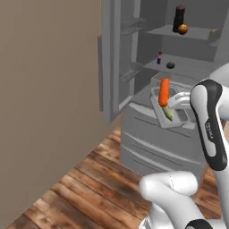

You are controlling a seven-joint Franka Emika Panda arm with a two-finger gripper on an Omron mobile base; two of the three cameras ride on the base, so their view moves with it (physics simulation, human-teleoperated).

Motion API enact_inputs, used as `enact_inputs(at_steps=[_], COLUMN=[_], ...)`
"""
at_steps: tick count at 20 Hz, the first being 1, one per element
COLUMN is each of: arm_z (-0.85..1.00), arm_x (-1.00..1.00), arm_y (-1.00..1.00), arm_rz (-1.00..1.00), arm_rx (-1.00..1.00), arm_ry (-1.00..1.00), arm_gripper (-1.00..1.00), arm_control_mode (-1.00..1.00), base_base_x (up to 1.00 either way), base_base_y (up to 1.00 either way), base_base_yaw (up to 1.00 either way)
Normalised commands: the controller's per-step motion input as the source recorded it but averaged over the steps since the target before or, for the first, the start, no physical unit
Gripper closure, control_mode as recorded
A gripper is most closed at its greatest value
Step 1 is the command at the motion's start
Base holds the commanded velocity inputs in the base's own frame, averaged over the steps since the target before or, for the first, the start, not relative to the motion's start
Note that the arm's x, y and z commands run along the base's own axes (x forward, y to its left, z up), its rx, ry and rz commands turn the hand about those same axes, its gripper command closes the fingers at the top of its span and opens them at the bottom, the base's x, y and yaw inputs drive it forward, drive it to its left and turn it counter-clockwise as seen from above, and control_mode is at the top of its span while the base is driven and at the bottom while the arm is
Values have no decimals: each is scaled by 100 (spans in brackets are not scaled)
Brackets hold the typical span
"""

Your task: Place the tupperware on the second highest shelf of the fridge. Make space for the tupperware among the existing items by rearranging them on the shelves if needed. Close the fridge door when finished.

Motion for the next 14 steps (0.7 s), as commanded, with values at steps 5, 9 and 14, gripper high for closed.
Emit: enact_inputs(at_steps=[5,9,14], arm_z=[0,0,0], arm_x=[0,0,0], arm_y=[0,0,0], arm_rz=[0,0,0], arm_rx=[0,0,0], arm_ry=[0,0,0], arm_gripper=[100,100,100], arm_control_mode=[100,100,100], base_base_x=[95,90,76], base_base_y=[17,19,33], base_base_yaw=[-49,-49,-49])
